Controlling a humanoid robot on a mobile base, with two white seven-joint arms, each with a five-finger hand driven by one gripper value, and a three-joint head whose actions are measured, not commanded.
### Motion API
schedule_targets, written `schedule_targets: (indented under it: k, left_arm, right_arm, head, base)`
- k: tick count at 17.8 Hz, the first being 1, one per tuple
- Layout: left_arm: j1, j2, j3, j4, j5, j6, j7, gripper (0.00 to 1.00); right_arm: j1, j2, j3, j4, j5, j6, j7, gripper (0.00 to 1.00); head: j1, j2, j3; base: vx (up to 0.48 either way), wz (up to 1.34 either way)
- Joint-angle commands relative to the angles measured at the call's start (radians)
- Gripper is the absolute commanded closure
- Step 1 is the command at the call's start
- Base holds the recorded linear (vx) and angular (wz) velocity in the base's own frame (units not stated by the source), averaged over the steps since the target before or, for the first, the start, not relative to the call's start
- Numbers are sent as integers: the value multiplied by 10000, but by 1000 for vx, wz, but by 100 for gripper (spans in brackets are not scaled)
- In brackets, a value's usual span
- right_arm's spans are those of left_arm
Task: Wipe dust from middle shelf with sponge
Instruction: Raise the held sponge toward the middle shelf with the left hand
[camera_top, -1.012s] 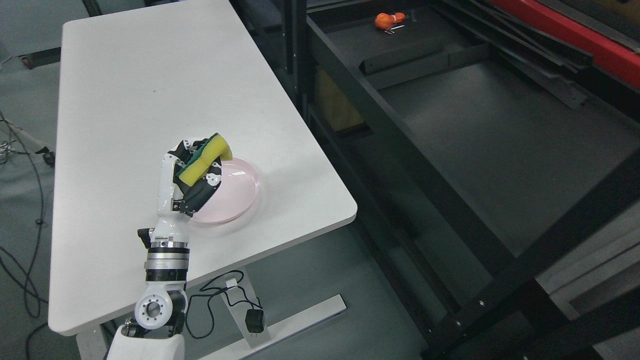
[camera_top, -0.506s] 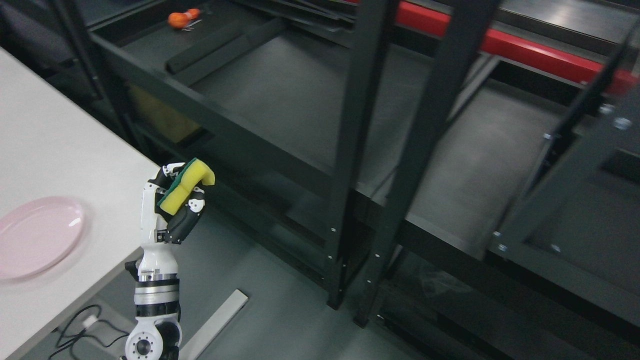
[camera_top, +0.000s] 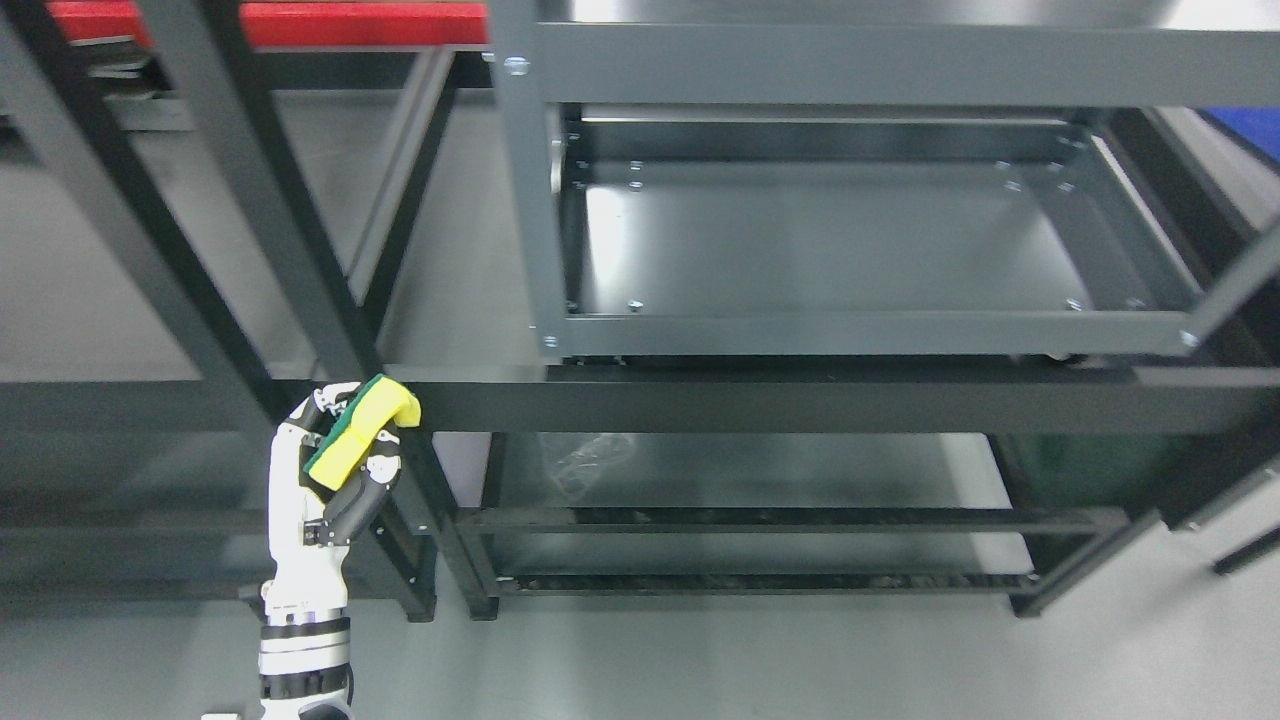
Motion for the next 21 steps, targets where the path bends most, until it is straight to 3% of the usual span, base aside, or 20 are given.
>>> schedule_targets:
  k: [1, 10, 13, 16, 21]
  left_arm:
    - [345, 161, 0, -365, 12, -11, -3, 100]
    - [345, 161, -306, -503, 12, -27, -3, 99]
    - [284, 161, -1102, -503, -3, -378, -49, 99]
    - [39, 161, -2144, -503, -201, -502, -1012, 99]
    - [-773, 161, -3264, -243, -1548, -350, -1076, 99]
  right_arm:
    - [-6, -174, -1, -175, 0, 7, 62, 0]
    - [-6, -174, -1, -175, 0, 7, 62, 0]
    - [-6, -174, -1, -175, 0, 7, 62, 0]
    - [-6, -174, -1, -175, 0, 7, 62, 0]
    - [-6, -174, -1, -175, 0, 7, 62, 0]
  head:
    - [0, 0, 0]
    - [0, -1, 0]
    - [0, -1, 0]
    - [0, -1, 0]
    - [0, -1, 0]
  base:
    - [-81, -442]
    - [8, 46]
    - [31, 147]
    - [19, 90]
    - [6, 16]
